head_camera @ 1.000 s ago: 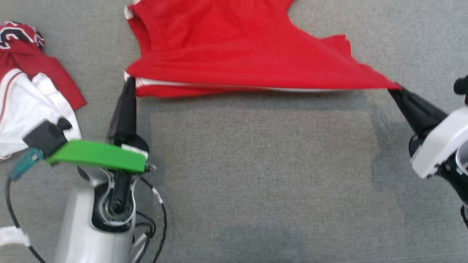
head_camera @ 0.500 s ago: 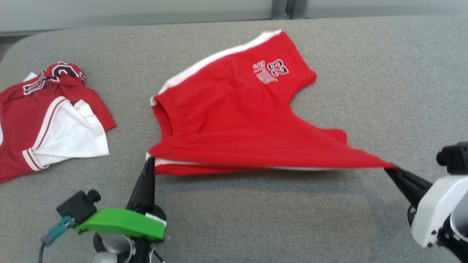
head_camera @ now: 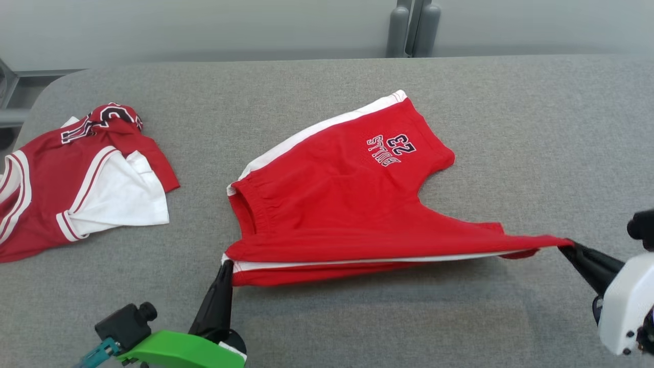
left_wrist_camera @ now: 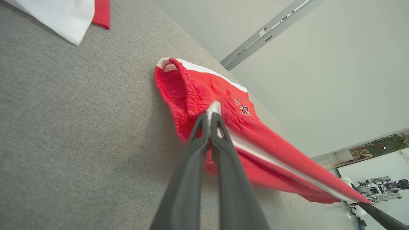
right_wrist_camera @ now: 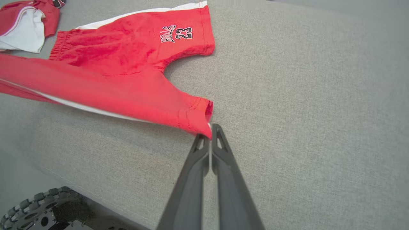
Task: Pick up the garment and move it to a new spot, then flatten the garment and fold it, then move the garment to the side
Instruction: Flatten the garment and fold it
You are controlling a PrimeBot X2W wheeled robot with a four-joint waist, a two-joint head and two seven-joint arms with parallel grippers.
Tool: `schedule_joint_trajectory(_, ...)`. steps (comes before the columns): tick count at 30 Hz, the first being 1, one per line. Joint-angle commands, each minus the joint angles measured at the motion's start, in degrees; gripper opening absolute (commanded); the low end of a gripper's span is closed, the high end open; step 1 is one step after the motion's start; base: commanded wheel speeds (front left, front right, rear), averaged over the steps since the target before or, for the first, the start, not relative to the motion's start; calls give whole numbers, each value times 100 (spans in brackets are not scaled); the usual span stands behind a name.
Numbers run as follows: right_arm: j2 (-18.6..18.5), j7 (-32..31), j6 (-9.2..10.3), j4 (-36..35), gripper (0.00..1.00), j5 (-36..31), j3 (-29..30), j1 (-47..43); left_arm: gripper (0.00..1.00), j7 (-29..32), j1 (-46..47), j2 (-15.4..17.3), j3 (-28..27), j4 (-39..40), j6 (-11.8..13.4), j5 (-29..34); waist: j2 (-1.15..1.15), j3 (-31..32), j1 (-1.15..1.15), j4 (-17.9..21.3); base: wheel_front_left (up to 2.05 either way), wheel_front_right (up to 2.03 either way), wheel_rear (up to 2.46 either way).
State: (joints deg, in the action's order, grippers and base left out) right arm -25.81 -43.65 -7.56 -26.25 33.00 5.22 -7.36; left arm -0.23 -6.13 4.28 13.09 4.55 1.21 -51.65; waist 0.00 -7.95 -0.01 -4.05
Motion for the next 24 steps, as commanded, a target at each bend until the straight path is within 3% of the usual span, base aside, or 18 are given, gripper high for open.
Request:
schedule_joint_trajectory(1,-147,-37,14,58,0,-110,-43,190,0,6,80,66,-29,-12,-9,-12,0,-33,1,-20,0,0,0)
schedule_joint_trajectory(14,-1450,-390,12,1437,0,62,-1741,3394,0,130,1372,-59,433,-215,-186,75,0,-840,1,-395,0,0,0)
schedule_joint_trajectory(19,-1735,-497,11,1981,0,45,-2524,4532,0,62,1860,-100,634,-381,-221,-70,0,-1160,1,-612,0,0,0)
schedule_joint_trajectory(24,-1725,-331,11,2530,0,156,-3028,5428,0,-68,2354,-123,809,-633,-170,-150,0,-1387,1,-817,0,0,0)
